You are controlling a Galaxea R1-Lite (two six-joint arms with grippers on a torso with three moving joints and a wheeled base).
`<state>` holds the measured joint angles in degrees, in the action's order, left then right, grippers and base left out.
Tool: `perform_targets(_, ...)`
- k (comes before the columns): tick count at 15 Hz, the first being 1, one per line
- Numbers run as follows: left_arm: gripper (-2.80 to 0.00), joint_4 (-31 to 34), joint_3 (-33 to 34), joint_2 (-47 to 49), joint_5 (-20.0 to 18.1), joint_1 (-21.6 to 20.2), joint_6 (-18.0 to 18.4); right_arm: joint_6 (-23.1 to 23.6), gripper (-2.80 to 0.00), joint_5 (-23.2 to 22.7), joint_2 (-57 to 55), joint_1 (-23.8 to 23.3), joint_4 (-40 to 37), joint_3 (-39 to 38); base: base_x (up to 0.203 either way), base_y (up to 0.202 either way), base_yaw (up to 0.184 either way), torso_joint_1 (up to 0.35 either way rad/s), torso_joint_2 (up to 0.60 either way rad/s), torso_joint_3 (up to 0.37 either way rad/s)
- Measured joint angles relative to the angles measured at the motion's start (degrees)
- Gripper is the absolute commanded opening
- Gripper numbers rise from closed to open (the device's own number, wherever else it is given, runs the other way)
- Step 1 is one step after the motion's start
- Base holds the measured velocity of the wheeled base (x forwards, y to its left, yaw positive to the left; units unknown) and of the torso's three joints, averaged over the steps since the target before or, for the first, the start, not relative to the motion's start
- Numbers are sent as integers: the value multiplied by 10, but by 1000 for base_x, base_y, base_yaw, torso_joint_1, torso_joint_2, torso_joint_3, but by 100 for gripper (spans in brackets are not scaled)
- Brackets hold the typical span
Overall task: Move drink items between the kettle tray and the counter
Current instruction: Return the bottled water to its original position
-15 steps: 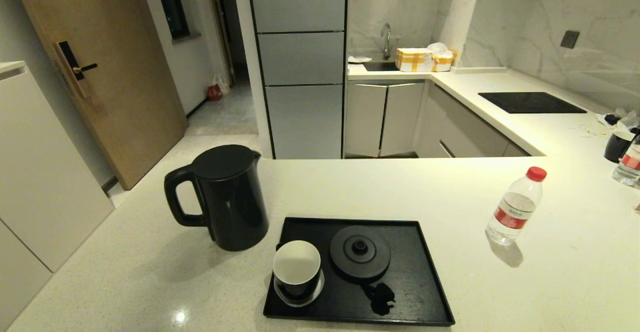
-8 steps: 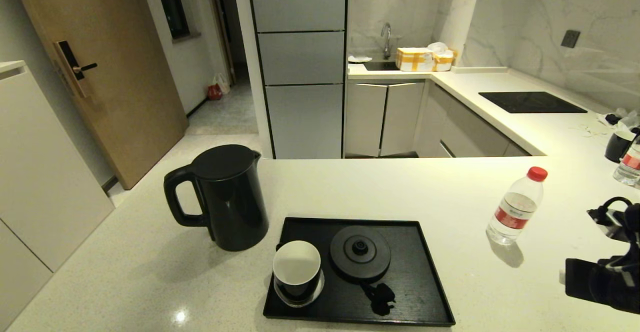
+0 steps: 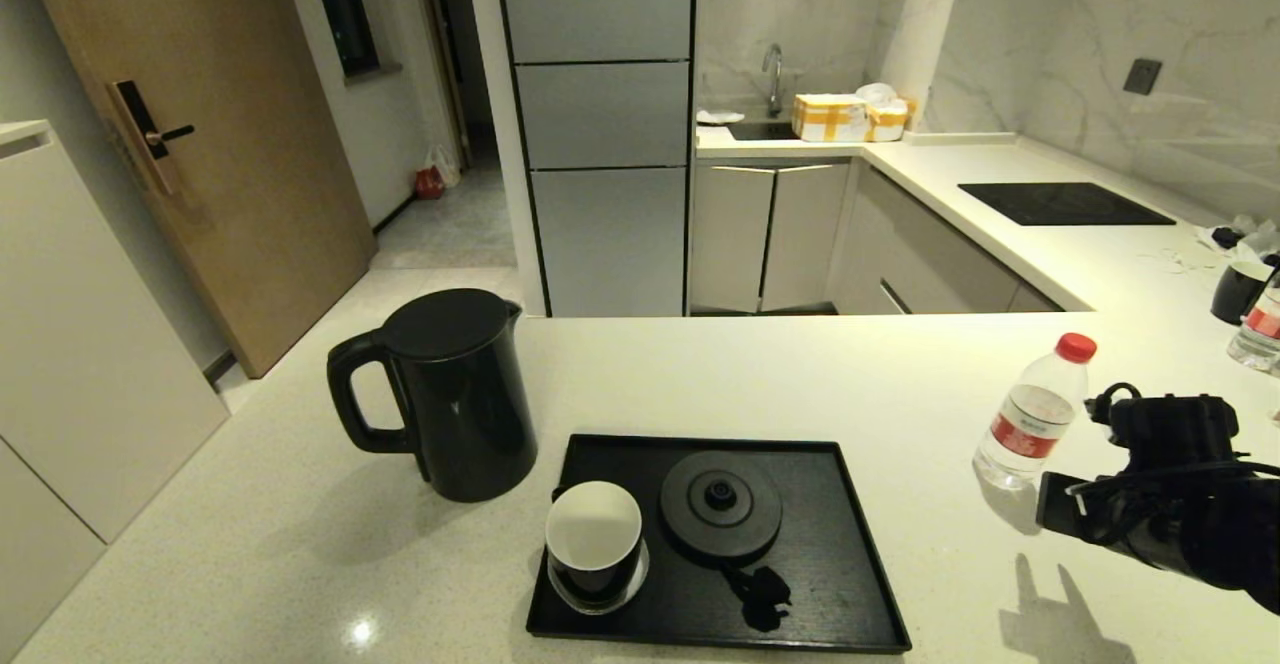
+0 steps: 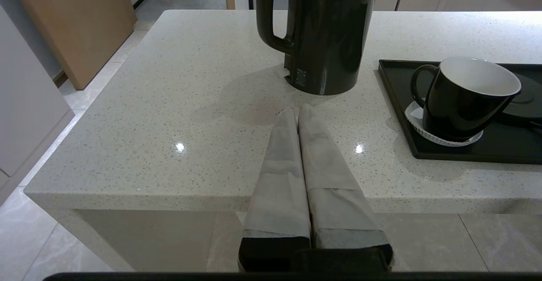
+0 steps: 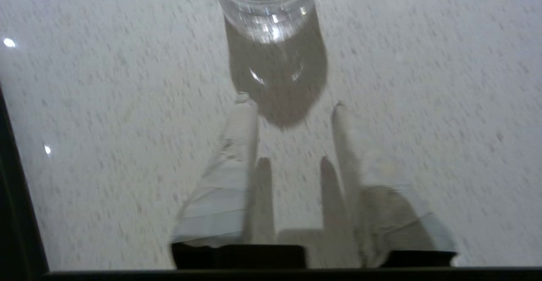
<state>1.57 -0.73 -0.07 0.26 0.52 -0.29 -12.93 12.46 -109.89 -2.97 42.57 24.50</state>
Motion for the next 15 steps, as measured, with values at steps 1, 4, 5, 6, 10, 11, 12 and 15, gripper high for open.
perform_targets(1,-280,0,0,0,0,0,0,0,0,-1,-16,0,26,1,0,0,0,0,0,0)
perform_targets(4,-280,0,0,0,0,0,0,1,0,0,-51,0,54,7,0,0,0,0,0,0)
perform_targets(5,-280,0,0,0,0,0,0,0,0,0,-61,0,66,9,0,0,0,0,0,0)
perform_targets(6,-280,0,0,0,0,0,0,1,0,0,-70,0,82,14,0,0,0,0,0,0)
perform_targets(10,-280,0,0,0,0,0,0,2,0,15,-95,0,109,43,0,0,0,0,0,0)
perform_targets(11,-280,0,0,0,0,0,0,3,0,27,-98,-1,109,54,0,0,0,0,0,0)
perform_targets(12,-280,0,0,0,0,0,0,7,0,36,-100,-3,109,66,0,0,0,0,0,0)
perform_targets(15,-280,0,0,0,0,0,0,25,0,41,-102,-14,110,98,0,0,0,0,0,0)
